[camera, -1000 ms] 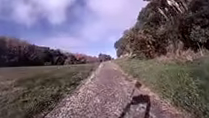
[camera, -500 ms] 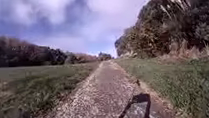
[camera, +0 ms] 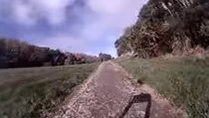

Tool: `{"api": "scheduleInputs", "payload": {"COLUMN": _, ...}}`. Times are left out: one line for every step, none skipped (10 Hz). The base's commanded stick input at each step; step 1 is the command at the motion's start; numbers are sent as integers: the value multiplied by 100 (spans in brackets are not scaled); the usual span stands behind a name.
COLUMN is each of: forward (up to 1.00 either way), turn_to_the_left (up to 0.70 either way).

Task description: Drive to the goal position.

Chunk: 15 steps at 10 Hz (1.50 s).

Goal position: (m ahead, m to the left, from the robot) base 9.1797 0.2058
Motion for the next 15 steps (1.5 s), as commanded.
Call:
{"api": "scheduleInputs", "payload": {"forward": 70, "turn_to_the_left": 0}}
{"api": "scheduleInputs", "payload": {"forward": 70, "turn_to_the_left": 0}}
{"api": "scheduleInputs", "payload": {"forward": 70, "turn_to_the_left": 0}}
{"api": "scheduleInputs", "payload": {"forward": 70, "turn_to_the_left": 0}}
{"api": "scheduleInputs", "payload": {"forward": 70, "turn_to_the_left": 0}}
{"api": "scheduleInputs", "payload": {"forward": 70, "turn_to_the_left": 0}}
{"api": "scheduleInputs", "payload": {"forward": 70, "turn_to_the_left": 0}}
{"api": "scheduleInputs", "payload": {"forward": 70, "turn_to_the_left": 0}}
{"api": "scheduleInputs", "payload": {"forward": 70, "turn_to_the_left": 0}}
{"api": "scheduleInputs", "payload": {"forward": 70, "turn_to_the_left": -3}}
{"api": "scheduleInputs", "payload": {"forward": 70, "turn_to_the_left": -5}}
{"api": "scheduleInputs", "payload": {"forward": 70, "turn_to_the_left": -7}}
{"api": "scheduleInputs", "payload": {"forward": 70, "turn_to_the_left": -5}}
{"api": "scheduleInputs", "payload": {"forward": 70, "turn_to_the_left": -2}}
{"api": "scheduleInputs", "payload": {"forward": 70, "turn_to_the_left": 0}}
